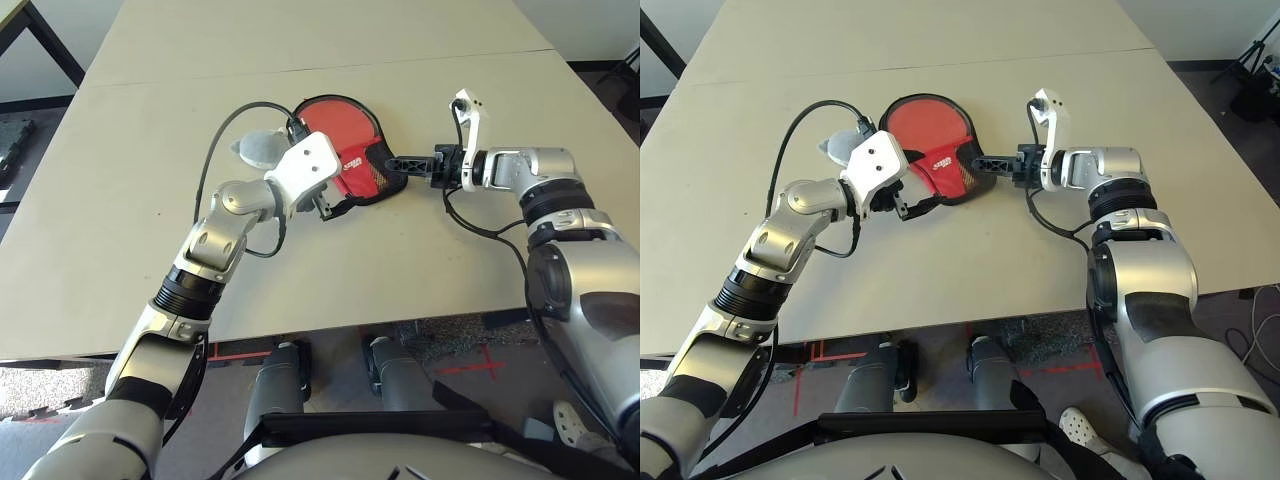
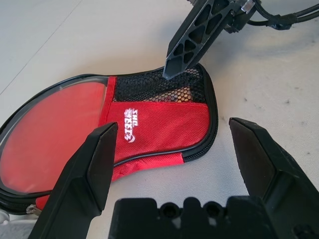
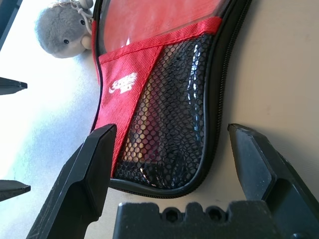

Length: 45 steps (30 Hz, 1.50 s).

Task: Store the ping-pong paddle in its case and zip it.

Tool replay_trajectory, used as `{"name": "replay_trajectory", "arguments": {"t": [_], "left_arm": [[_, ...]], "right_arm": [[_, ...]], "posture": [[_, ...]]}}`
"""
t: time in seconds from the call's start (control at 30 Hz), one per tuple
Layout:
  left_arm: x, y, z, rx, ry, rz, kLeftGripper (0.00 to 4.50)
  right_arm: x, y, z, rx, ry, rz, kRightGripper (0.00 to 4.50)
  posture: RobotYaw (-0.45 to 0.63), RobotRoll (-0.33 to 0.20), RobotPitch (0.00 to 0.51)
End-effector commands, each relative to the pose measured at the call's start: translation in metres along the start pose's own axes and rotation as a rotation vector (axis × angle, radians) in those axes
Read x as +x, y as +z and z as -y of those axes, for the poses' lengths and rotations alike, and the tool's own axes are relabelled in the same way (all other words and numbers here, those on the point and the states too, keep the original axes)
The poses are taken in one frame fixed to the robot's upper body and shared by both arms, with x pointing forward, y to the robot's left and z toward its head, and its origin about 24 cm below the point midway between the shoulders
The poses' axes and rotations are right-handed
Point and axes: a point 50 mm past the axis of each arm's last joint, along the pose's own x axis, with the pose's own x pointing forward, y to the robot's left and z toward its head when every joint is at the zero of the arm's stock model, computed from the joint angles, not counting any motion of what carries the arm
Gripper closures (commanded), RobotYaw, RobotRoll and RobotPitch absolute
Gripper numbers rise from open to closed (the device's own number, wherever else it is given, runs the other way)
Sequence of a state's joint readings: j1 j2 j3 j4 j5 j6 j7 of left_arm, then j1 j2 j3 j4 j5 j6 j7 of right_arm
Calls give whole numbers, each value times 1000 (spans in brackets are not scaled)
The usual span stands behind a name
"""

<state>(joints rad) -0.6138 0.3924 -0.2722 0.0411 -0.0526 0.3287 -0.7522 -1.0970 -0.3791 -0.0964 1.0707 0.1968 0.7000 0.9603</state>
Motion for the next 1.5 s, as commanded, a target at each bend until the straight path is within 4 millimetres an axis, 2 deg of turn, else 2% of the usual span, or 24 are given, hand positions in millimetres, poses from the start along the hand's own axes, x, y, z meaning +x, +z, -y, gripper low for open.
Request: {"name": "replay_trajectory", "arguments": {"t": [0.03, 0.2, 0.3, 0.63, 0.67, 0.97, 1.2, 1.5], "left_arm": [[-1, 0, 3, -11, 0, 6, 0], [0, 0, 4, -16, -1, 8, 0], [0, 0, 3, -16, 0, 8, 0], [0, 0, 3, -19, 4, 9, 0], [0, 0, 2, -19, 4, 11, 0], [2, 5, 0, -34, 17, 40, 0], [2, 2, 0, -34, 16, 31, 0], [4, -1, 1, -34, 16, 30, 0]], "right_arm": [[4, -11, 2, 23, -8, -35, 47], [9, -14, 1, 43, -16, -40, 47], [10, -15, 2, 59, -28, -34, 652], [8, -17, 5, 97, -55, -30, 4251], [7, -17, 6, 102, -59, -27, 4478], [-4, -16, 12, 145, -80, -19, 4478], [-26, -14, 18, 152, -89, -40, 4478], [-58, -36, 17, 216, -82, -87, 4478]], "posture": [[71, 0, 208], [69, 0, 208], [69, 0, 208], [65, 0, 207], [64, 0, 207], [60, 0, 209], [58, 0, 209], [35, 0, 204]]}}
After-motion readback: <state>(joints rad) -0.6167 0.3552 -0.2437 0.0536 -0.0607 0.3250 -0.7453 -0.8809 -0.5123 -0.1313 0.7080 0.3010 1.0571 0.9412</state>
